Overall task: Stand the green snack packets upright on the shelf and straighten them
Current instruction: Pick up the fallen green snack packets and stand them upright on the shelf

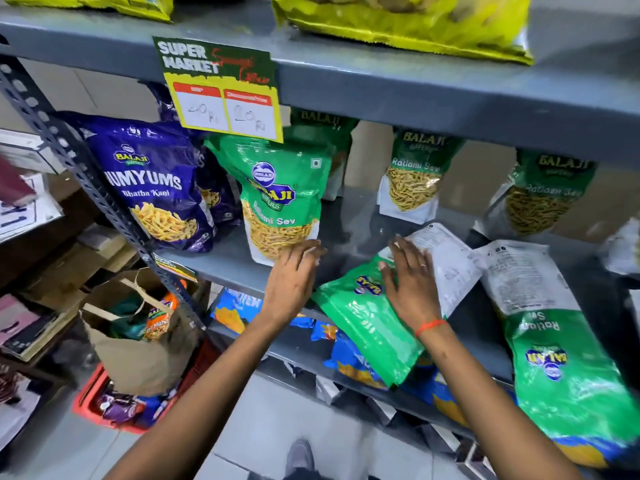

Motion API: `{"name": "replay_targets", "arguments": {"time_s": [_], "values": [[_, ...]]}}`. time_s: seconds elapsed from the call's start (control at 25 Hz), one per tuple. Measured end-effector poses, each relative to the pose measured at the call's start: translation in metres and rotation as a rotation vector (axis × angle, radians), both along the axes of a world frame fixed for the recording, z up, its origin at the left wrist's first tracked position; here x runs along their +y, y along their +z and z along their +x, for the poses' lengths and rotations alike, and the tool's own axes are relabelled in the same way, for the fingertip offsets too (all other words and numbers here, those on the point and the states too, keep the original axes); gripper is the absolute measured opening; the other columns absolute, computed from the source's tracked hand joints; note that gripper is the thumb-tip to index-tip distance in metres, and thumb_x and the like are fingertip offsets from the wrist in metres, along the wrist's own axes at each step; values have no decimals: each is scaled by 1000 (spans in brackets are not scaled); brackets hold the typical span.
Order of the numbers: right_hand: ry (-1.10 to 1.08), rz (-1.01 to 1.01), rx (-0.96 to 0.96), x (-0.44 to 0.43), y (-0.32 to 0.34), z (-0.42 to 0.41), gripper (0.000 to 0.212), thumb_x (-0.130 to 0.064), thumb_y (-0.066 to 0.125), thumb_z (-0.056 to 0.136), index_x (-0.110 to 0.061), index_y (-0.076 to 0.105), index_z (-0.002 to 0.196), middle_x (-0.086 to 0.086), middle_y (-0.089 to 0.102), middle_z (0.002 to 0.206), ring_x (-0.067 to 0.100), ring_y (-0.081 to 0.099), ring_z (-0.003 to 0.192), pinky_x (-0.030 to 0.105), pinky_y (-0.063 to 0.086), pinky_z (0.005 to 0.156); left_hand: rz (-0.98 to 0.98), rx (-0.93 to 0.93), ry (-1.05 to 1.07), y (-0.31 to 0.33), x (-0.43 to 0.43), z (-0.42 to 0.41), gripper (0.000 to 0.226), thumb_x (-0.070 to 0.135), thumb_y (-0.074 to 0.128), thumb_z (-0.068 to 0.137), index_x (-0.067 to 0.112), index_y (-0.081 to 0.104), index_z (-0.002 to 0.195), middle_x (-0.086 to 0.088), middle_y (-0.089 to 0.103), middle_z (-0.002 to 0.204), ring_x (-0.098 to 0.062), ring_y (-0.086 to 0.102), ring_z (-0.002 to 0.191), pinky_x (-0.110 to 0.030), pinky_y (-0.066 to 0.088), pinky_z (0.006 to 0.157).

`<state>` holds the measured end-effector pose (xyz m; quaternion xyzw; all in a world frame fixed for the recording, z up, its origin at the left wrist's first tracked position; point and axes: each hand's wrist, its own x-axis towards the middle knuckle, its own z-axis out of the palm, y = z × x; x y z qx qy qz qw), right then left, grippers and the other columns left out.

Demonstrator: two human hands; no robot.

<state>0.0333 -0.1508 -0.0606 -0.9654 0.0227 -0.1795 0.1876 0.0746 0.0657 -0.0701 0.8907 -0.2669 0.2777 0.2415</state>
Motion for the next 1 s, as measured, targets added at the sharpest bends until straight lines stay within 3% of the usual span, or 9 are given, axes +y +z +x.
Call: {"name": "replay_targets", "arguments": {"time_s": [0.24,0.44,0.6,0.68,0.76,0.8,0.88,0.92,1.0], "values": [[-78,-45,-41,-51,-31,-61,47,-8,48,88,0,41,134,21,38,147,34,31,139,47,26,116,128,692,-143,24,-73,25,27,15,45,96,2,61,113,-23,63,118,-33,59,110,-35,43,86],[-60,-51,75,-62,-47,-91,84,8,53,70,-7,17,145,16,14,156,32,13,145,32,6,120,20,971,-131,24,-90,28,29,25,60,89,1,57,72,-16,52,81,-19,48,78,-29,31,72],[-44,309,-78,-62,-38,-83,73,18,48,70,-7,37,138,11,29,151,27,23,142,35,16,119,-199,1236,-85,43,-86,27,26,28,63,86,7,67,103,-5,57,100,-17,50,93,-26,38,74],[-33,441,-202,-65,-31,-79,61,17,46,77,-7,45,133,2,36,145,23,31,139,30,21,116,-245,1323,-95,57,-79,31,25,28,59,88,10,66,105,-6,67,90,-15,60,78,-21,45,62],[-45,530,-296,-69,-14,-70,49,10,44,83,-6,50,129,-2,44,137,11,39,131,18,25,113,-499,1449,-108,68,-75,38,19,18,50,94,6,64,92,-2,73,65,-9,66,53,-18,54,47],[-68,561,-339,-71,-3,-63,42,7,43,84,-3,55,123,2,52,131,5,45,122,13,31,107,-628,1463,-107,71,-76,43,23,12,42,97,6,61,86,-1,72,57,-7,66,47,-18,55,45],[-164,612,-362,-76,17,-47,21,4,45,87,7,63,97,20,69,101,8,54,88,21,43,76,-778,1445,-113,79,-85,52,32,11,32,100,6,57,80,-2,69,48,-7,66,43,-16,54,43],[-212,653,-343,-79,26,-38,17,1,47,89,9,62,87,28,69,89,14,52,76,24,35,61,-803,1428,-117,85,-91,53,34,14,32,100,6,57,79,0,69,46,-5,65,42,-15,54,43],[-228,711,-283,-86,38,-23,21,-7,49,93,9,62,87,31,69,88,16,51,75,25,26,55,-848,1392,-136,89,-101,57,36,19,33,100,6,59,80,2,70,48,-4,66,44,-15,54,43]]}}
